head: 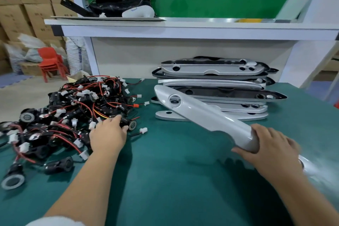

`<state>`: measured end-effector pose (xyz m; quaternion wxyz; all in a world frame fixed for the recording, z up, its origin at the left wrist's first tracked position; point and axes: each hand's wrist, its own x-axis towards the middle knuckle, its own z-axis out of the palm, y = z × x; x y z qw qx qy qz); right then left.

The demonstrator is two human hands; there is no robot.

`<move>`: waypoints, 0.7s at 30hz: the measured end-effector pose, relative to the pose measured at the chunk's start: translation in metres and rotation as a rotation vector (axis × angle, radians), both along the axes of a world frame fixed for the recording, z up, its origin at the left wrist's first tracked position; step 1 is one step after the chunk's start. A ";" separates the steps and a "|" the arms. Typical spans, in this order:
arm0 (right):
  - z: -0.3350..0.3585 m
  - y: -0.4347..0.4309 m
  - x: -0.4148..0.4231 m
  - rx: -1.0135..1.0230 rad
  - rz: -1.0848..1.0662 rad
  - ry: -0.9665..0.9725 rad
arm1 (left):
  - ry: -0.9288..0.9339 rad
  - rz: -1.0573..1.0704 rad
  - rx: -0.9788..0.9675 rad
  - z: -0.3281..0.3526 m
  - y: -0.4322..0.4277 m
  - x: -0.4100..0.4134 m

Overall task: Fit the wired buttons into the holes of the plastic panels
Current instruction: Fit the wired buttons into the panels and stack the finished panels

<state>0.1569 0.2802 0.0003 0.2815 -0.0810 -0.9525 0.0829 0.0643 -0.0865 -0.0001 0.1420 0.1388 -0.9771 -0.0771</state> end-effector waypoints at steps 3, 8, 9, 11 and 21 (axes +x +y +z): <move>-0.002 -0.003 0.000 0.011 0.003 -0.062 | -0.143 0.052 0.033 0.003 -0.002 -0.008; -0.002 -0.001 -0.005 0.002 -0.024 -0.135 | -0.252 -0.007 0.093 0.011 -0.015 -0.002; -0.003 -0.001 -0.006 -0.003 -0.030 -0.132 | -0.204 -0.027 0.162 0.015 -0.018 0.002; -0.004 -0.001 -0.008 -0.005 -0.041 -0.128 | -0.047 -0.023 0.325 0.023 -0.022 0.012; -0.003 -0.003 -0.006 0.010 -0.050 -0.154 | 1.007 0.009 0.854 0.038 -0.036 0.024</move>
